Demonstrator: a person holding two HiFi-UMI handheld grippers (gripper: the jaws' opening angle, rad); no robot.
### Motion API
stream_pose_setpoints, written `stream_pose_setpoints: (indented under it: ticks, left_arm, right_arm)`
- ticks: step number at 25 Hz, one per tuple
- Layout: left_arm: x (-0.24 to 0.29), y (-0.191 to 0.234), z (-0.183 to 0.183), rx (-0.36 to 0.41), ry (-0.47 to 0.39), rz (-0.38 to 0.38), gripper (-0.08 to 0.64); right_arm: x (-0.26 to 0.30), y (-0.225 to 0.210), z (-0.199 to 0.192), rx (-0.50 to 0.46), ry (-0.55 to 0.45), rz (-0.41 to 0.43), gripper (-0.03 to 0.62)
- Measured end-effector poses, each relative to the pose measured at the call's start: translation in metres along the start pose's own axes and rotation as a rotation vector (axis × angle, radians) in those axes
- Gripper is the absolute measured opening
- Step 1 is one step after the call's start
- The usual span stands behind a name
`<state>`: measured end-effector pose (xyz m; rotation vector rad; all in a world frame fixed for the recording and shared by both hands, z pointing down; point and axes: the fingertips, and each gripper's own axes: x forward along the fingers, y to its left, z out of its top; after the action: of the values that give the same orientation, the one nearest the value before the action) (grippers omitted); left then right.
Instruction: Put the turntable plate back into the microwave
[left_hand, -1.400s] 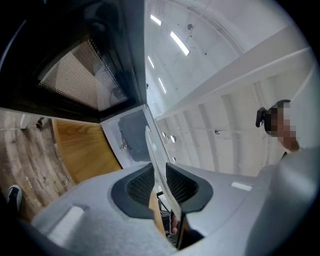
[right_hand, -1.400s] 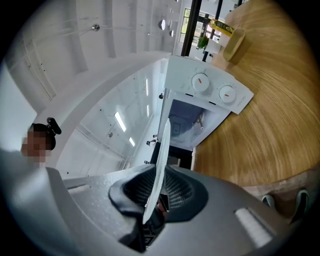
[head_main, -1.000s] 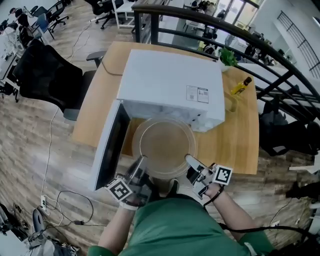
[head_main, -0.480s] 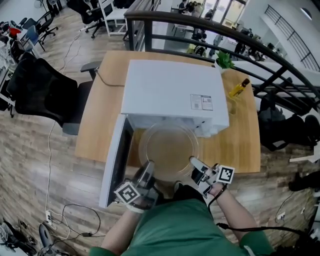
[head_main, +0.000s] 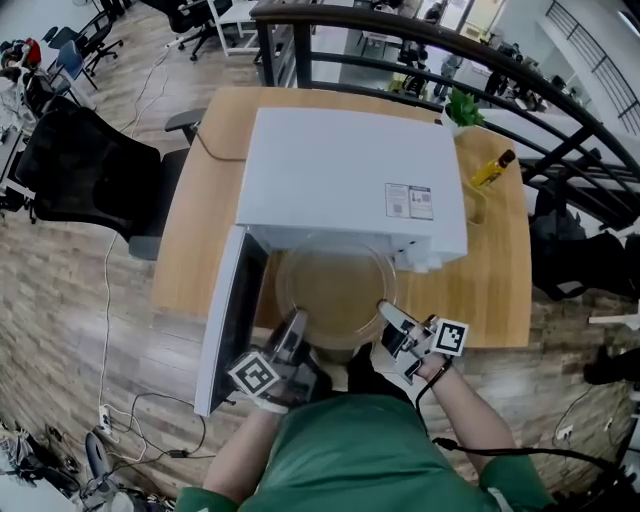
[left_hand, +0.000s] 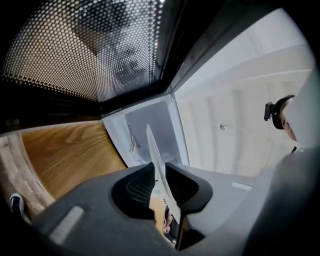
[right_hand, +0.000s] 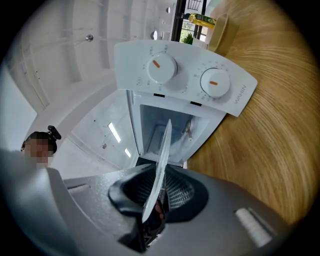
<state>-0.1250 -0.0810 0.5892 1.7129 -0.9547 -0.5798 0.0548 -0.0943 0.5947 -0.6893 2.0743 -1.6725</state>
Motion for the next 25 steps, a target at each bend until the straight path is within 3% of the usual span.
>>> stream_pose_setpoints:
  ticks: [8, 15, 22, 25]
  left_arm:
    - [0.015, 0.02, 0.003, -0.008, -0.031, 0.069, 0.075]
    - [0.032, 0.034, 0.012, -0.059, -0.075, 0.057, 0.071]
    - [0.042, 0.053, 0.02, -0.038, -0.065, 0.096, 0.071]
    - [0.05, 0.052, 0.022, -0.054, -0.069, 0.06, 0.072]
  right_arm:
    - [0.017, -0.017, 0.019, 0.0, 0.041, 0.006, 0.058]
    - [0.033, -0.035, 0.03, 0.001, 0.054, -0.016, 0.06]
    - [0.047, -0.043, 0.04, -0.023, 0.051, -0.018, 0.06]
    - [0.051, -0.048, 0.042, -0.029, 0.05, -0.023, 0.06]
